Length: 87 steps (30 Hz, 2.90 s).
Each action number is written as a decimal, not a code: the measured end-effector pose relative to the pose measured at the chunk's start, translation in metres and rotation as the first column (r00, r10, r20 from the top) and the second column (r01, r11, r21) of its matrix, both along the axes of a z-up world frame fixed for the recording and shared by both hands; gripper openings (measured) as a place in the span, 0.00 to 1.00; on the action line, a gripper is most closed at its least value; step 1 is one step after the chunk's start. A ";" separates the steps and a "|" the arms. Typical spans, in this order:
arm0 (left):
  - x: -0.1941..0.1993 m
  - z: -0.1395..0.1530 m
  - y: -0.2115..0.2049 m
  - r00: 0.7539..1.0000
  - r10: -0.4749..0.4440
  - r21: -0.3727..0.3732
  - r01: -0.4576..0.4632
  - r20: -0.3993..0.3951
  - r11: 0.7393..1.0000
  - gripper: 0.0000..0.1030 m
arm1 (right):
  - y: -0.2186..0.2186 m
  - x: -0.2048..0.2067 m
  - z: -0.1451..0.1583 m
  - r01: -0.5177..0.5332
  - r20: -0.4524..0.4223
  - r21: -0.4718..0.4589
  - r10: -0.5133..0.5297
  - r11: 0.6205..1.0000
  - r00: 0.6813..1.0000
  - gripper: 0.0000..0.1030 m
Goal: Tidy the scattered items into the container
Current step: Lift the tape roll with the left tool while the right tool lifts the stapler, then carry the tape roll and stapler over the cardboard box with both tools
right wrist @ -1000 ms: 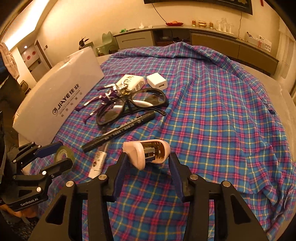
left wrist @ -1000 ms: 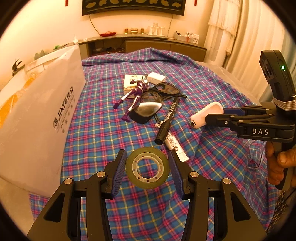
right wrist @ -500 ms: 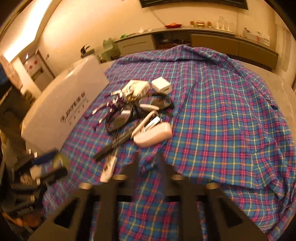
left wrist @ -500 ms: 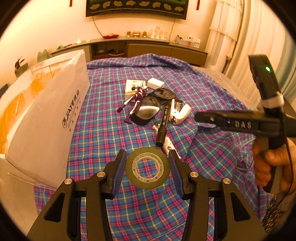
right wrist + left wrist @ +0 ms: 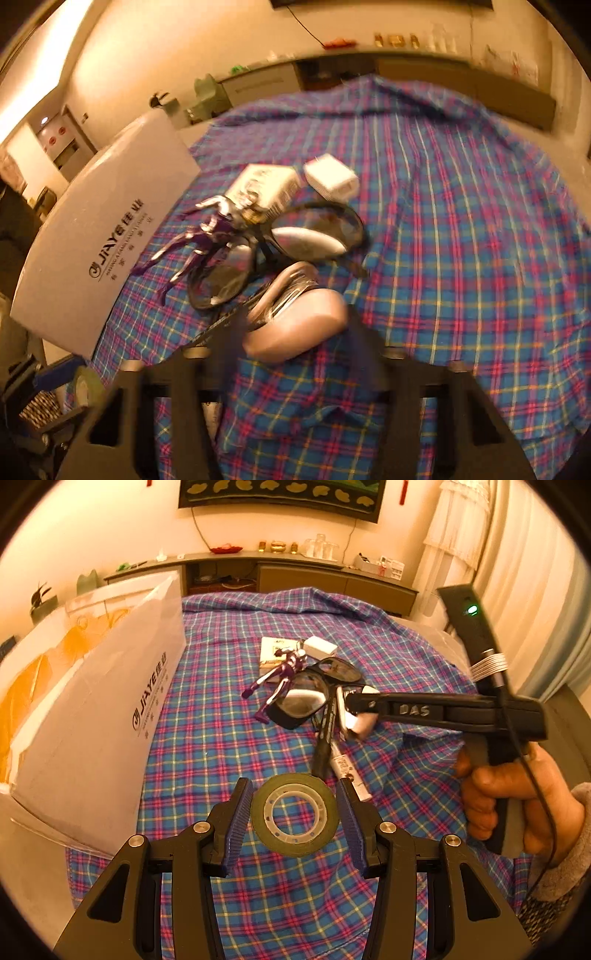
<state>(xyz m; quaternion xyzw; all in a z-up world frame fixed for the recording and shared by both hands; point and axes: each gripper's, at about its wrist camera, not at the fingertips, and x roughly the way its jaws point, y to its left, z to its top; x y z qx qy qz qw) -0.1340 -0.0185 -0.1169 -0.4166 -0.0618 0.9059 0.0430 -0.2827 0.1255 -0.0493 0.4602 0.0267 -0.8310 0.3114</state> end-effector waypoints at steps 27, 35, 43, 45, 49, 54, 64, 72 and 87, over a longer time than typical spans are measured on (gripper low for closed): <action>0.022 0.015 -0.016 0.999 0.029 0.067 -0.027 -0.026 0.997 0.47 | -0.008 0.053 0.018 0.034 -0.008 0.010 -0.034 0.999 0.999 0.27; 0.037 0.037 -0.023 0.998 0.049 0.072 -0.046 -0.034 0.996 0.47 | 0.001 0.088 0.039 0.017 -0.035 0.001 -0.017 1.000 0.999 0.27; 0.055 0.053 -0.027 0.997 0.062 0.080 -0.057 -0.051 0.995 0.47 | -0.001 0.124 0.058 -0.017 -0.057 -0.012 0.016 1.000 0.998 0.27; 0.059 0.057 -0.029 0.996 0.062 0.080 -0.057 -0.059 0.995 0.47 | -0.002 0.131 0.063 -0.025 -0.062 -0.019 0.024 1.000 0.998 0.27; 0.066 0.063 -0.034 0.995 0.068 0.089 -0.062 -0.070 0.994 0.47 | -0.007 0.147 0.074 -0.046 -0.077 -0.024 0.044 0.999 0.996 0.27; 0.074 0.069 -0.044 0.993 0.083 0.109 -0.073 -0.081 0.991 0.47 | -0.018 0.163 0.090 -0.080 -0.105 -0.028 0.077 0.996 0.991 0.27; 0.081 0.078 -0.070 0.987 0.119 0.131 -0.104 -0.108 0.986 0.47 | -0.044 0.183 0.114 -0.142 -0.144 -0.033 0.136 0.989 0.980 0.27; 0.078 0.092 -0.098 0.979 0.147 0.141 -0.127 -0.140 0.982 0.47 | -0.068 0.189 0.133 -0.188 -0.179 -0.018 0.181 0.982 0.967 0.27; 0.065 0.100 -0.154 0.967 0.202 0.167 -0.175 -0.158 0.970 0.47 | -0.132 0.183 0.153 -0.263 -0.210 0.017 0.260 0.965 0.942 0.27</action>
